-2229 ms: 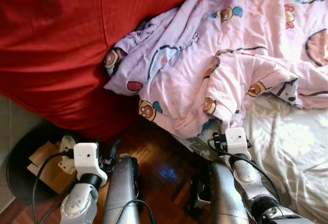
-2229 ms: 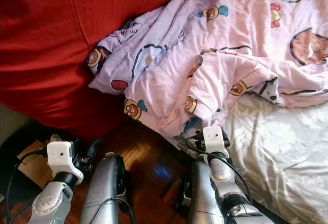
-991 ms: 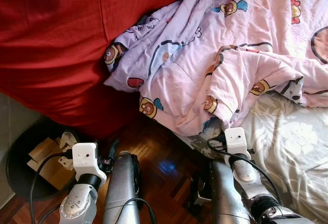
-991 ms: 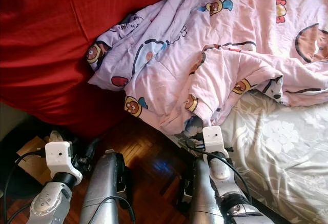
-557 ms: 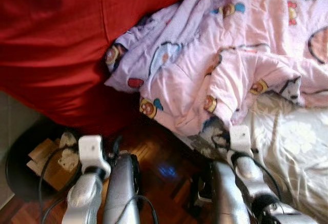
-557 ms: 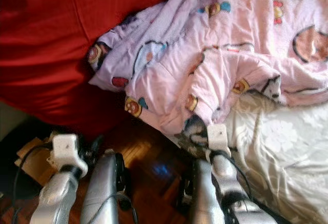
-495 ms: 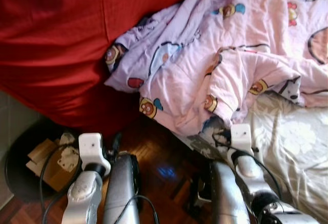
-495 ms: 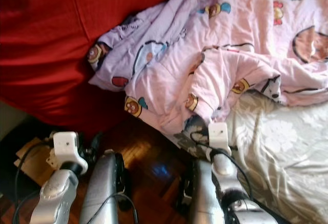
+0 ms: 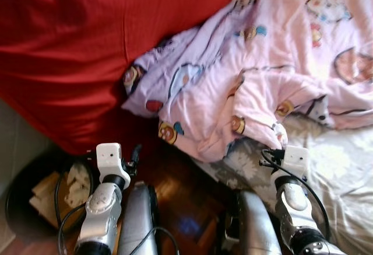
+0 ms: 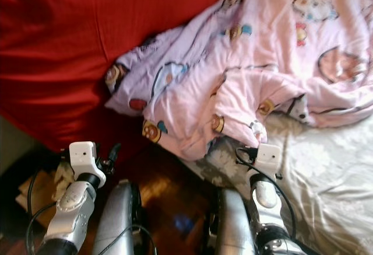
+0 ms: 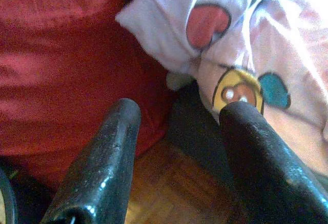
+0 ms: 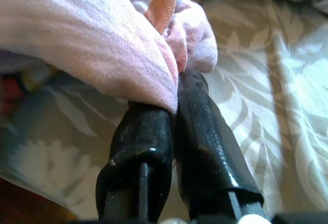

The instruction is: Clean up the room

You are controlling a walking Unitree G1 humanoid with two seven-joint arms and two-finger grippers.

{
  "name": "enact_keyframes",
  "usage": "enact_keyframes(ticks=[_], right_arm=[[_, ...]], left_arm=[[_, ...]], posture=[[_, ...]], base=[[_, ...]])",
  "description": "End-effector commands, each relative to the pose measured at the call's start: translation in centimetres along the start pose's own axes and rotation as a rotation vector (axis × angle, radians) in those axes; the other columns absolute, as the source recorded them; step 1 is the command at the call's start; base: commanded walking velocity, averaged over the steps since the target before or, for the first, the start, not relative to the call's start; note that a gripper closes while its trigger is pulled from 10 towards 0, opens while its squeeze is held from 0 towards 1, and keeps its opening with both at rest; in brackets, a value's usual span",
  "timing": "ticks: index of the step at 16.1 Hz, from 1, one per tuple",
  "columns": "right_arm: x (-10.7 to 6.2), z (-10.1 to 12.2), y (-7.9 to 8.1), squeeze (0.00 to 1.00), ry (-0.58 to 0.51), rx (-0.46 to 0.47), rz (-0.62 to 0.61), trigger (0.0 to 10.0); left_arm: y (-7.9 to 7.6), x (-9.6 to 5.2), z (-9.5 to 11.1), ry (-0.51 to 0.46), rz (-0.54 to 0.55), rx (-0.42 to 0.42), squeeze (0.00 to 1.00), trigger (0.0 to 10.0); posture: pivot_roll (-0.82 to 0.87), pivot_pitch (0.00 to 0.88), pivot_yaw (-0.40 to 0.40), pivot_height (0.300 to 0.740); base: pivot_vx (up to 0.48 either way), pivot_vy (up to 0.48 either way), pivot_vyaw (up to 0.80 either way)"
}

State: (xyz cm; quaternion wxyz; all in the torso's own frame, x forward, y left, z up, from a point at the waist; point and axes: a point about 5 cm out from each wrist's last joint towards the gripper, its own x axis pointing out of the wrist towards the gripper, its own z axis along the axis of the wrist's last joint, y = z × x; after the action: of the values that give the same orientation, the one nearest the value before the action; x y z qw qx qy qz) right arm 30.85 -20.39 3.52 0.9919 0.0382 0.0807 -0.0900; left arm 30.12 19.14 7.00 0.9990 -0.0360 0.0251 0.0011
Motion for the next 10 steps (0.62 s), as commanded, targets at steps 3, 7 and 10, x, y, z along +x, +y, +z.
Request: enact_keyframes(ticks=[3,7,10], right_arm=[[-0.5,-0.2,-0.3,0.0,-0.024,0.05,0.008,10.0],[-0.2,0.1,0.3,0.0,-0.021,0.055,0.02,10.0],[-0.3,-0.1,0.4,0.0,-0.02,0.062,0.019,10.0]], left_arm=[[0.5,0.1,-1.0,0.018,0.014,0.011,0.0,10.0],[0.9,0.1,-1.6,0.033,0.019,0.017,0.0,10.0],[1.3,-0.3,-2.4,0.056,0.026,0.021,0.0,10.0]], posture=[[0.06,0.133,0.016,0.61],[0.07,0.112,0.022,0.66],[0.06,0.107,0.028,0.69]], base=[[0.0,0.0,0.0],[0.0,0.0,0.0],[0.0,0.0,0.0]])
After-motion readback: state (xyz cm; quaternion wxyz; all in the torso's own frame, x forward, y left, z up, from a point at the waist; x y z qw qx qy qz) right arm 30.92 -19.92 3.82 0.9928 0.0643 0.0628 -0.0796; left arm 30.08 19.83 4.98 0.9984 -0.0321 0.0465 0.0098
